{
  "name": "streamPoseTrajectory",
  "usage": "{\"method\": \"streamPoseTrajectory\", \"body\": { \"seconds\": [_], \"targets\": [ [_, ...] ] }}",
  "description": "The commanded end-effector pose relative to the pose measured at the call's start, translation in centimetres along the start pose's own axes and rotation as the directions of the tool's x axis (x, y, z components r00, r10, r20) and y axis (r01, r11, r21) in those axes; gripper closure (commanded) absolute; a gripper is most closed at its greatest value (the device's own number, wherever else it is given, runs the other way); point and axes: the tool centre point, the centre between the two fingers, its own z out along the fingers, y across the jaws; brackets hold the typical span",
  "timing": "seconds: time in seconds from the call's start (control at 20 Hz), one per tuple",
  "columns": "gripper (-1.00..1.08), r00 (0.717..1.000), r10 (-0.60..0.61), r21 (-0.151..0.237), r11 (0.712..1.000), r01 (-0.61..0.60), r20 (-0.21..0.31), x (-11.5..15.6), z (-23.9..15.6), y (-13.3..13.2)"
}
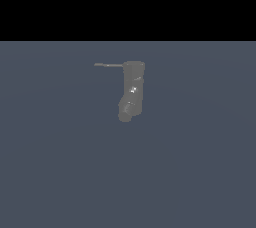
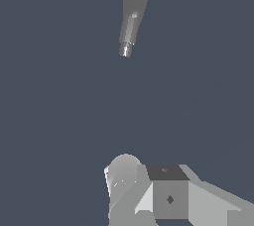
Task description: Turn on the faucet by rotating a designated handle.
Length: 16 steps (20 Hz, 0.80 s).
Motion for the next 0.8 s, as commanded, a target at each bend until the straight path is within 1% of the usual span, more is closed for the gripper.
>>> {"method": "streamPoseTrajectory", "body": {
  "seconds": [0.0,0.15,0.4,0.75],
  "targets": [
    [1.08,1.000,0.000,0.000,1.000,0.000,0.000,0.0,0.0,0.0],
    [1.08,1.000,-0.003,0.000,1.000,0.003,-0.006,0.1,-0.1,-0.4],
    [1.08,0.999,-0.019,-0.001,1.000,0.019,-0.028,0.3,-0.5,-1.8],
    [1.08,0.999,-0.016,0.001,1.000,0.016,-0.029,0.4,-0.5,-1.9]
  ]
}}
